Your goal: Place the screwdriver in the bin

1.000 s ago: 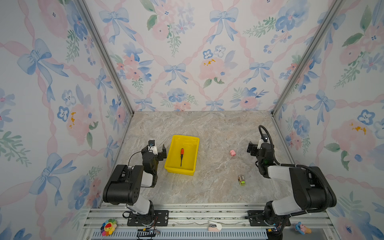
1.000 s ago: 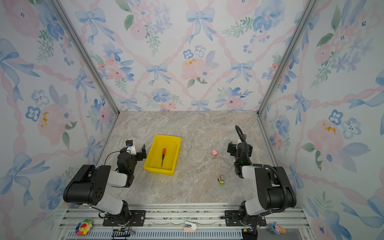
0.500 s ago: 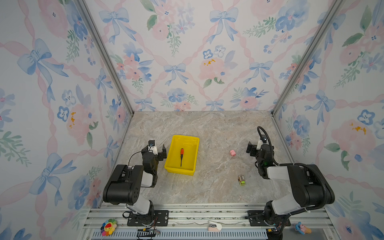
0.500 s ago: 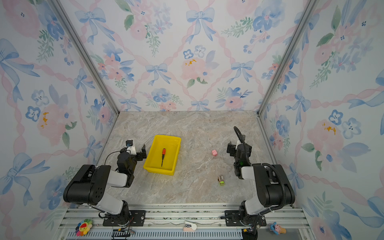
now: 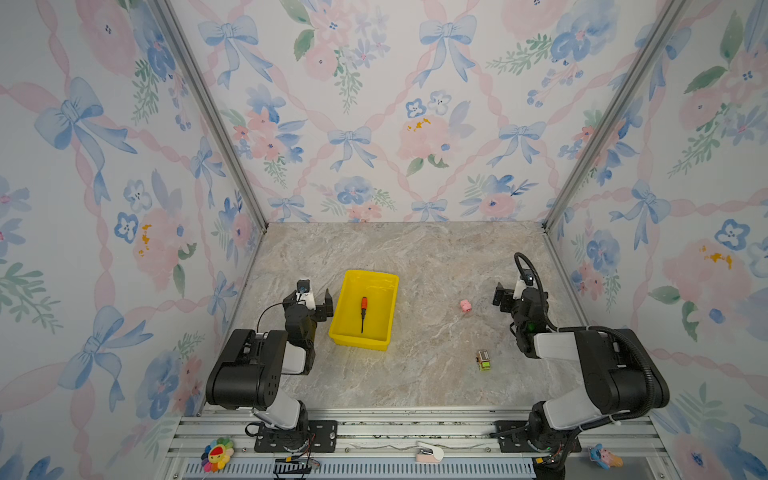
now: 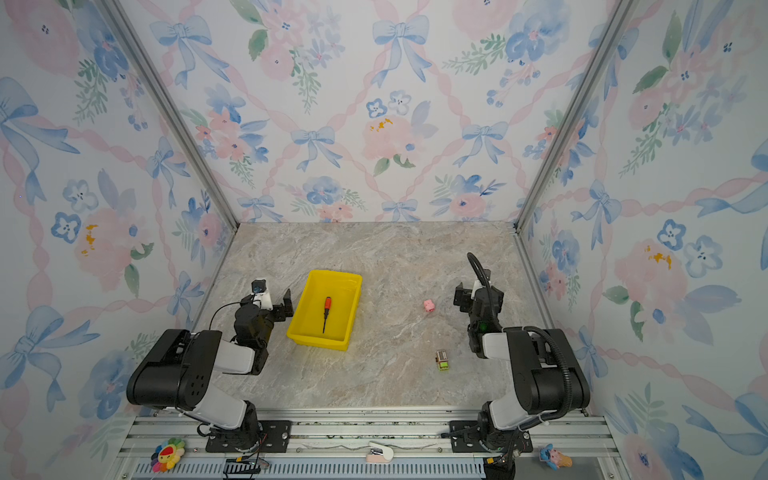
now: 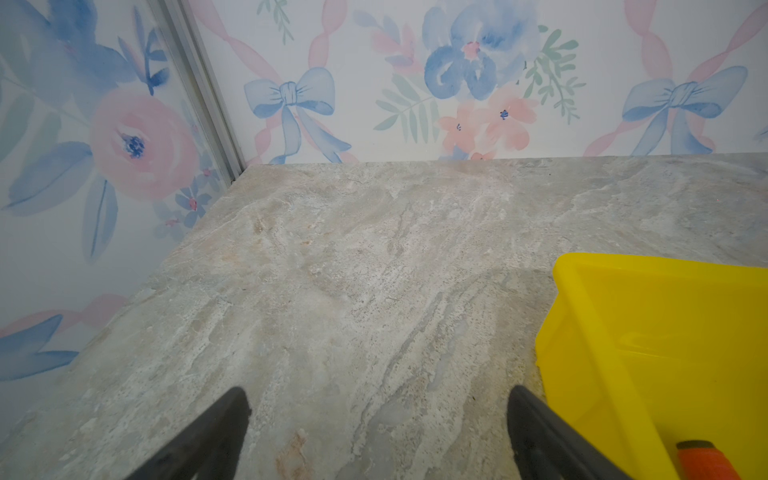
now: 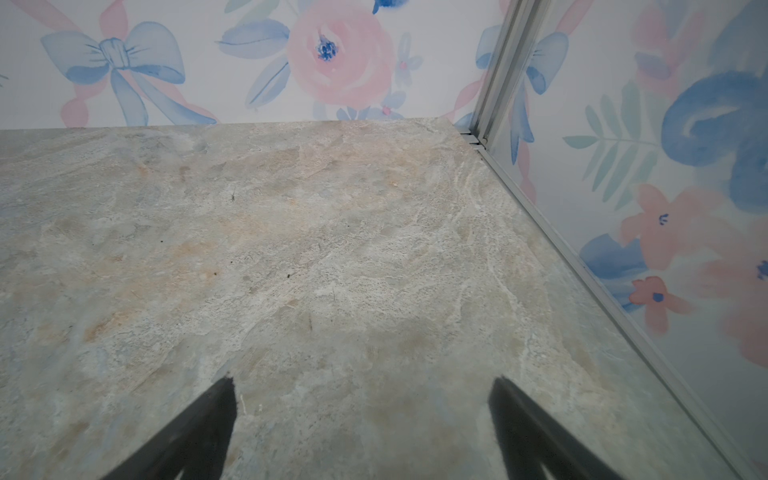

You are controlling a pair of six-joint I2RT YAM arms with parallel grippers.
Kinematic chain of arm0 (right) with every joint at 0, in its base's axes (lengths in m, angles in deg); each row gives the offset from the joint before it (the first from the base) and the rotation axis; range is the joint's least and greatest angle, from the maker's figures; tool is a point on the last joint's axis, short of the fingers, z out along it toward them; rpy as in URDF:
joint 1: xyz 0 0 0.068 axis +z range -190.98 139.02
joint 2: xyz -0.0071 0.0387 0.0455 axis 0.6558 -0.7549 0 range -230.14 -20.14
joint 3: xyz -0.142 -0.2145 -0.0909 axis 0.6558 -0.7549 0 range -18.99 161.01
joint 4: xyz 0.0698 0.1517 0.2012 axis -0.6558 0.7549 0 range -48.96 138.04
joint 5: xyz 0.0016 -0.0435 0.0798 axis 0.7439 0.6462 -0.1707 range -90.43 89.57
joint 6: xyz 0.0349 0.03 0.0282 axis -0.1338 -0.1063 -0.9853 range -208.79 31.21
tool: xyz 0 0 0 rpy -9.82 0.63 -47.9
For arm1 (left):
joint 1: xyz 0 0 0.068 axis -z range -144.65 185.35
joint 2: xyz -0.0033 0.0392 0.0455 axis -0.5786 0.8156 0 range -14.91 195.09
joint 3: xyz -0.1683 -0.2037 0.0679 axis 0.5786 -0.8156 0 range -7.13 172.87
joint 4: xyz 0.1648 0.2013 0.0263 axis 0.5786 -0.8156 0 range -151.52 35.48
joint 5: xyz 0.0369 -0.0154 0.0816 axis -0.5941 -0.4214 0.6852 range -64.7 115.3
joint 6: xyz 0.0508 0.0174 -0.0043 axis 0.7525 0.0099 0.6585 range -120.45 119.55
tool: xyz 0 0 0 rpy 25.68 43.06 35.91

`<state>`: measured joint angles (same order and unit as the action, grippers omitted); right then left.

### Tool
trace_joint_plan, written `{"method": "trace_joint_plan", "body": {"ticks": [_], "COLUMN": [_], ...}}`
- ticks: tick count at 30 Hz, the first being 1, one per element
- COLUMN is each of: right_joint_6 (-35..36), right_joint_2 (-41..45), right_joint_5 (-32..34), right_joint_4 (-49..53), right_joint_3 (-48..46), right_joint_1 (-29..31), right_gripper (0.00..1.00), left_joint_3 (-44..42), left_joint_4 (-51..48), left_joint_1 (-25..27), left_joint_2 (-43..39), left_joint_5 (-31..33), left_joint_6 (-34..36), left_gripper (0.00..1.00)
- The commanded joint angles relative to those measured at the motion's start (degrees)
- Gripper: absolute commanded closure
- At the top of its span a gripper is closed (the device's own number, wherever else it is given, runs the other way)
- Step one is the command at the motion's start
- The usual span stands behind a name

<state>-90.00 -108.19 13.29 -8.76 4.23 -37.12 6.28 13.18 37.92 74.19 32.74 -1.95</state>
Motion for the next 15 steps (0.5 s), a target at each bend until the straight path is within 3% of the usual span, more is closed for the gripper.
{"method": "trace_joint_plan", "body": {"ticks": [1,15], "right_joint_6": [0.3,0.3], "right_joint_2": [-0.4,-0.4], "right_joint_5": [0.4,0.4], "right_joint_4": [-1.5,-1.6], "right_joint_3": [-0.6,-0.6], "right_joint_1": [0.5,0.5], "right_gripper": [0.03,0.03], "left_joint_3": [0.5,0.4], "left_joint_4": [1.4,1.4], "left_joint_1": [0.1,-0.1], "left_joint_2": [0.6,0.5], "left_joint_5": [0.1,0.1], "left_joint_6": [0.3,0.2], "left_gripper": [0.02,0.03]}}
